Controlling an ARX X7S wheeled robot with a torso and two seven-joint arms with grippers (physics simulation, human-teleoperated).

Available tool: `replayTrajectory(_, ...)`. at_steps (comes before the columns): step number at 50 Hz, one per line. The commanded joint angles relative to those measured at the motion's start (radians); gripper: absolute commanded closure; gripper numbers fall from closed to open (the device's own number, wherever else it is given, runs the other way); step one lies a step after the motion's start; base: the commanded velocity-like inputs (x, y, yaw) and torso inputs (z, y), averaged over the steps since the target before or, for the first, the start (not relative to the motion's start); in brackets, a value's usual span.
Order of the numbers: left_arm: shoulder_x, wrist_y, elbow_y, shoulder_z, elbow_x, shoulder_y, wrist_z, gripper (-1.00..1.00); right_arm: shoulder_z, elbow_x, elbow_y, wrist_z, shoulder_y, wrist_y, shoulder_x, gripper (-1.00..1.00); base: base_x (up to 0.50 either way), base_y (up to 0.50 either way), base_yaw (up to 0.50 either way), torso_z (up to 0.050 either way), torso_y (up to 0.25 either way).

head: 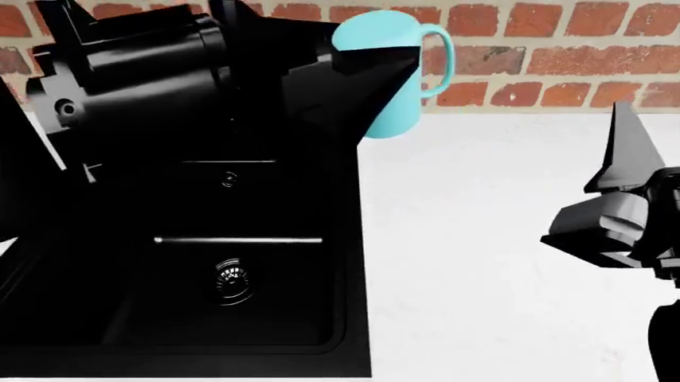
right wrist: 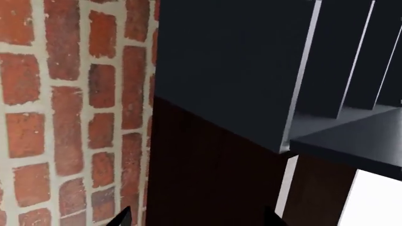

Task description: A wet mug is on the counter and needs to be dried. Pick it up and place it upside down in the open cabinet.

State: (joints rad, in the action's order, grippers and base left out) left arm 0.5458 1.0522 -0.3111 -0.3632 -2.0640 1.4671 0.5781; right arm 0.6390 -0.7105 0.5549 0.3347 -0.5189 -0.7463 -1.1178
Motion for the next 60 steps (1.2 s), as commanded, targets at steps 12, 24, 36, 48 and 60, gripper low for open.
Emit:
replayTrajectory(12,0.032,-0.028,-0.062,0.032,0.098,0.066,0.077,1.00,-0.027,0.114,-0.038,-0.025,-0.025,-0.002,0.093,-1.00,0.00,0.00,0.00,0.000,0.000)
replayTrajectory(24,0.041,-0.035,-0.071,0.040,0.148,0.088,0.087,1.00,-0.025,0.116,-0.048,-0.022,-0.020,0.004,0.100,-1.00,0.00,0.00,0.00,0.000,0.000)
replayTrajectory(36,0.012,-0.005,-0.006,0.003,0.264,0.205,0.065,1.00,-0.020,0.119,-0.075,-0.003,-0.015,0.023,0.116,-1.00,0.00,0.00,0.00,0.001,0.001)
replayTrajectory(48,-0.016,0.003,0.014,-0.017,0.336,0.298,0.053,1.00,-0.006,0.112,-0.100,-0.003,-0.031,0.038,0.139,-1.00,0.00,0.00,0.00,0.000,0.000)
replayTrajectory(60,-0.052,0.003,0.128,-0.057,0.461,0.386,-0.013,1.00,-0.007,0.120,-0.107,0.003,-0.022,0.051,0.141,-1.00,0.00,0.00,0.00,0.000,0.000)
